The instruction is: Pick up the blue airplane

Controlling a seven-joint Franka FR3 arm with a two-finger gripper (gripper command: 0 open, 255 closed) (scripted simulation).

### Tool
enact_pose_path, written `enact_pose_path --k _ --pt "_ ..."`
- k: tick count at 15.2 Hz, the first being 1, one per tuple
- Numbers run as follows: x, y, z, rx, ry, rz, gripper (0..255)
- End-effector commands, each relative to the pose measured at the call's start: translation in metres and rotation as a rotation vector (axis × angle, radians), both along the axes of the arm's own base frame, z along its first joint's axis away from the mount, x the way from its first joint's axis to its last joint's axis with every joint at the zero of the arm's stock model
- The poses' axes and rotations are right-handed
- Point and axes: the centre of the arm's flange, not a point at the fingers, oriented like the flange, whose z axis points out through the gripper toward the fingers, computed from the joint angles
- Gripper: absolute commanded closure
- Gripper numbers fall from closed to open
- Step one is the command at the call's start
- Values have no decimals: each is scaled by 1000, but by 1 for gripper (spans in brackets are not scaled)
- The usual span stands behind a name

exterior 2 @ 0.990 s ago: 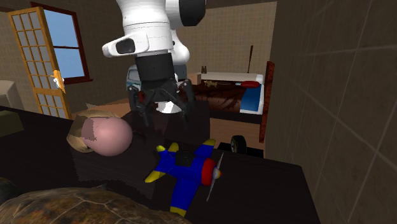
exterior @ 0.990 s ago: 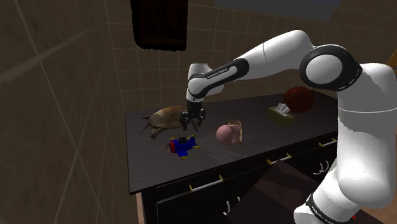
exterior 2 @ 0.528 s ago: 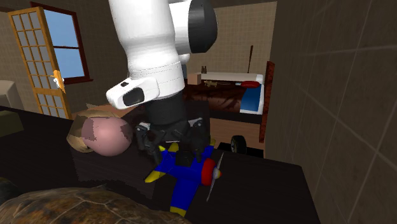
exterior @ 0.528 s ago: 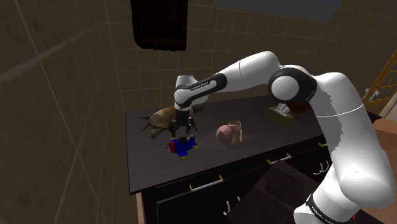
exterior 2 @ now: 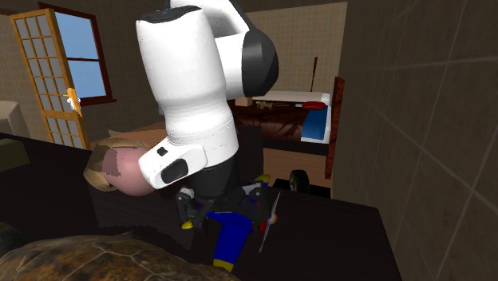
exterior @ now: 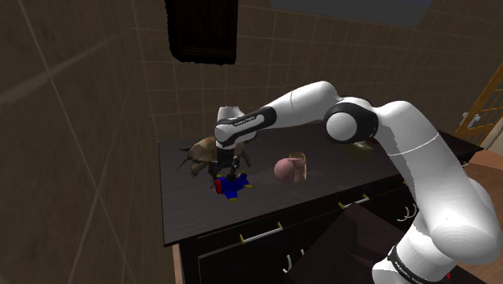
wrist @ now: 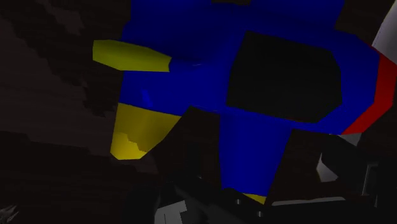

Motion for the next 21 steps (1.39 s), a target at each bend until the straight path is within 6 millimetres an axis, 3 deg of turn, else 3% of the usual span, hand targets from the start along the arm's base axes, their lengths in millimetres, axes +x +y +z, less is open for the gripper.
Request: enact_pose_path --k 1,3,4,13,21 --pt "0 0 -11 0 0 0 0" --pt "0 0 -14 0 0 0 0" --pt "0 0 -14 0 0 0 255" --pt "0 0 -14 0 0 0 255" --pt "0 0 28 0 0 0 255"
